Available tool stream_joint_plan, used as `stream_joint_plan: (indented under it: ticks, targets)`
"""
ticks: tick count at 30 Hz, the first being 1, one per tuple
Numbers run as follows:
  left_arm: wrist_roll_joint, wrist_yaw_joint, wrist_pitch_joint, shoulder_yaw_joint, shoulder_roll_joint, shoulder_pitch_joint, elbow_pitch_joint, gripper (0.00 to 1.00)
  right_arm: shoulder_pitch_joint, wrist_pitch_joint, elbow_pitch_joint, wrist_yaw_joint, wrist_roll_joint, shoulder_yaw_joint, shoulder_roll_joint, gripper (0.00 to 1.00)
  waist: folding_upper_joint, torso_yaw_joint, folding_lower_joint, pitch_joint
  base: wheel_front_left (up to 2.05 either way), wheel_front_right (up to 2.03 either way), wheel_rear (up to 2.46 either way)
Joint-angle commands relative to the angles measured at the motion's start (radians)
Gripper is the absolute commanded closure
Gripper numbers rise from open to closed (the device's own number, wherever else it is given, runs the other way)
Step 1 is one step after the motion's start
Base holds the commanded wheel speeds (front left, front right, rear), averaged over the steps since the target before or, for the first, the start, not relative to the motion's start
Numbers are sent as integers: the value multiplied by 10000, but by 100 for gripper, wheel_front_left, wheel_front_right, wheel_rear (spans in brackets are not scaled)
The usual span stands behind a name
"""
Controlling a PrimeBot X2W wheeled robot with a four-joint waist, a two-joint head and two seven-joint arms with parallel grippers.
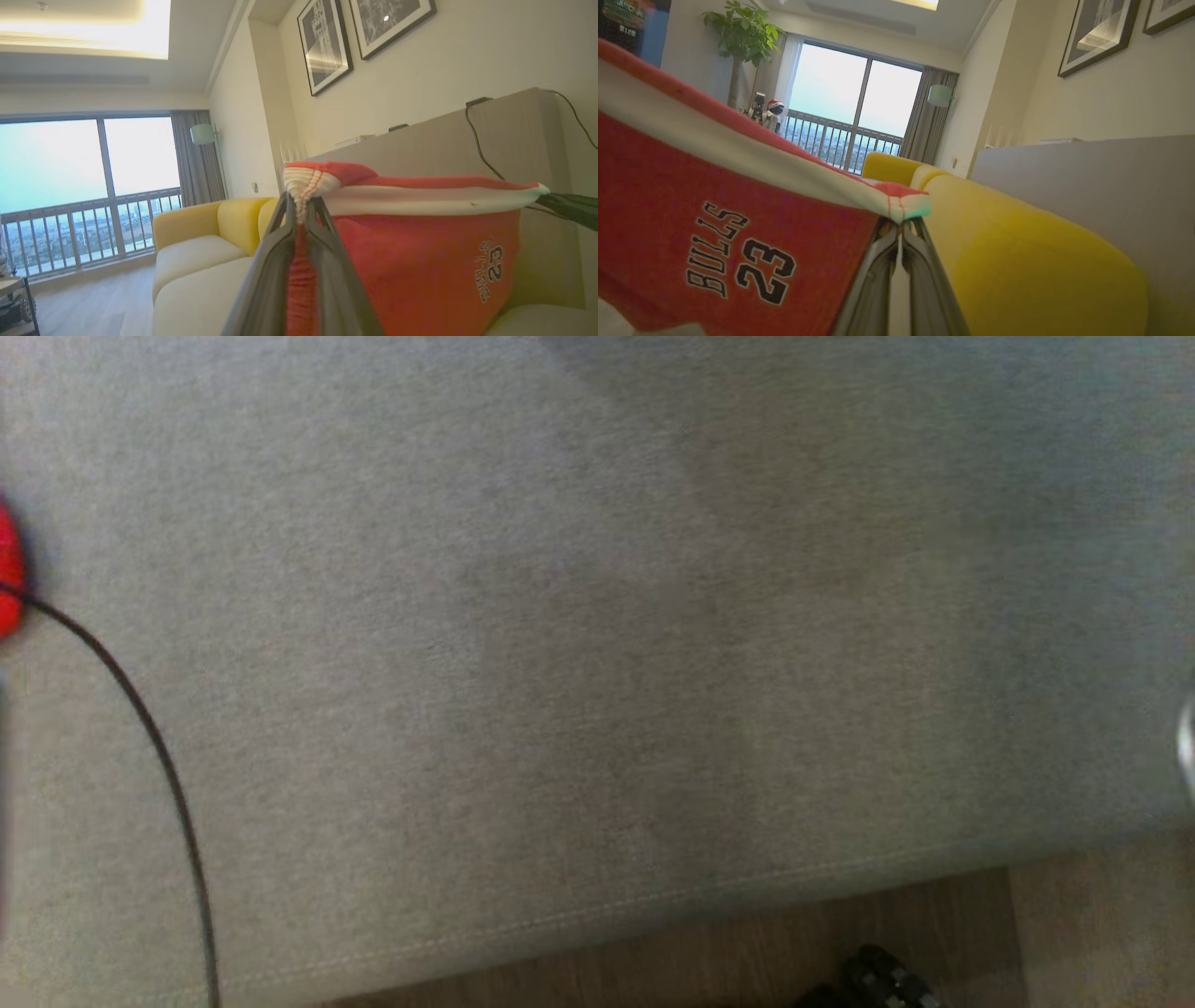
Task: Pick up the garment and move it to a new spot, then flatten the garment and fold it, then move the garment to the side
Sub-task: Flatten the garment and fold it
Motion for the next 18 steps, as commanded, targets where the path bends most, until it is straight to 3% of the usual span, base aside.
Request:
stream_joint_plan:
  ticks: [1,9,18]
  targets:
    - [143,-42,-33,308,392,787,-414,100,562,-38,-334,-4,-29,6,26,100,1,263,-5,103,0,0,0]
    - [190,-58,-36,-102,563,5891,-1960,100,4796,626,-1417,-4,854,334,-137,100,1,462,-5,-441,0,0,0]
    - [1030,-18,-37,557,438,10576,-3787,100,9867,1585,-4652,-4,1777,-276,564,100,1,389,-5,-1479,0,0,0]
